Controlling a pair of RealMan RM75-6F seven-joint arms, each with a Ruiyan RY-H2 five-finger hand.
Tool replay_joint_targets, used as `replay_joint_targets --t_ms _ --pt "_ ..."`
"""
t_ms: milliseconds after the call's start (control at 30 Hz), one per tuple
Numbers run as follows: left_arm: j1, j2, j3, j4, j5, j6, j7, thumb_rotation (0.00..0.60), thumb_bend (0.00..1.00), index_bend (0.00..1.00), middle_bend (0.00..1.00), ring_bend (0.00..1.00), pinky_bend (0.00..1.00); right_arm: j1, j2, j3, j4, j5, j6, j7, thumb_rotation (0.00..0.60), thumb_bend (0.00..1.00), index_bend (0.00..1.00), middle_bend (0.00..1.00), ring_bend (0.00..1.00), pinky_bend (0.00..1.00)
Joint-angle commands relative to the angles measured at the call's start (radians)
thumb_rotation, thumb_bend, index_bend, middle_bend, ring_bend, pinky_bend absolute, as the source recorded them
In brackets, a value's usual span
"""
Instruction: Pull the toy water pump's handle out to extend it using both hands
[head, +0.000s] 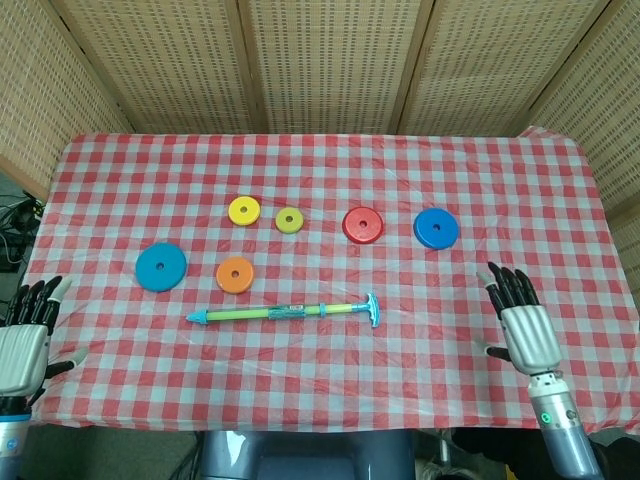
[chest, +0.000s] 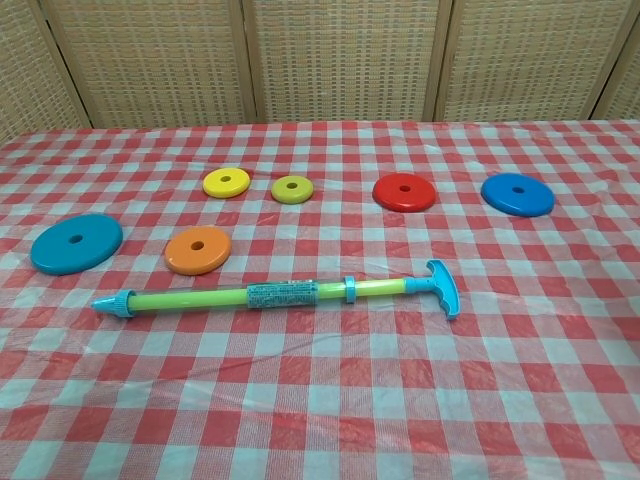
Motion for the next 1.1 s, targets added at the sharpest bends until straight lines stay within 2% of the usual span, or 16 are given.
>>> replay_joint_targets --t_ms 33,133,200,367,433,600,867,1000,1100 --pt "-0.004 -0.002 -0.006 0.004 -0.014 -0.012 -0.004 0.600 0.11 0.00 0.00 0.00 0.00 0.086 -0.054 0.074 -0.034 0.074 -0.077 -0.101 0.600 0.13 0.16 0.39 0.32 0.19" --pt "-0.009 -0.005 -0.011 0.014 -0.028 -0.024 -0.007 0.600 0.11 0.00 0.00 0.00 0.00 0.143 -0.114 0.114 -0.042 0.124 -0.117 -0.168 0.600 0.13 0.22 0.61 0.54 0.33" --pt "-0.011 -0.006 -0.012 0.018 -0.036 -0.033 -0.011 0.600 0.11 0.00 0.00 0.00 0.00 0.173 -0.152 0.131 -0.043 0.166 -0.140 -0.212 0.600 0.13 0.24 0.71 0.64 0.40" --pt "-0.017 -0.005 -0.012 0.023 -0.043 -0.048 -0.019 0.600 0.12 0.00 0.00 0.00 0.00 0.230 -0.235 0.143 -0.053 0.270 -0.188 -0.329 0.600 0.14 0.31 0.90 0.82 0.50" --pt "-0.020 -0.003 -0.011 0.023 -0.045 -0.055 -0.025 0.600 0.12 0.00 0.00 0.00 0.00 0.243 -0.262 0.145 -0.060 0.312 -0.191 -0.376 0.600 0.18 0.35 0.96 0.88 0.56" --pt "-0.024 -0.001 -0.014 0.029 -0.057 -0.068 -0.035 0.600 0.12 0.00 0.00 0.00 0.00 0.278 -0.332 0.143 -0.068 0.413 -0.194 -0.469 0.600 0.28 0.44 1.00 0.94 0.61" --pt "-0.025 0.005 -0.019 0.029 -0.066 -0.069 -0.050 0.600 0.12 0.00 0.00 0.00 0.00 0.312 -0.397 0.117 -0.035 0.465 -0.206 -0.494 0.600 0.38 0.46 1.00 0.95 0.61" --pt "-0.025 0.009 -0.019 0.027 -0.069 -0.071 -0.057 0.600 0.12 0.00 0.00 0.00 0.00 0.333 -0.424 0.114 -0.014 0.478 -0.213 -0.501 0.600 0.46 0.47 1.00 0.96 0.61" --pt "-0.025 0.011 -0.020 0.027 -0.073 -0.072 -0.062 0.600 0.12 0.00 0.00 0.00 0.00 0.342 -0.437 0.112 0.000 0.490 -0.216 -0.501 0.600 0.48 0.47 1.00 0.96 0.62"
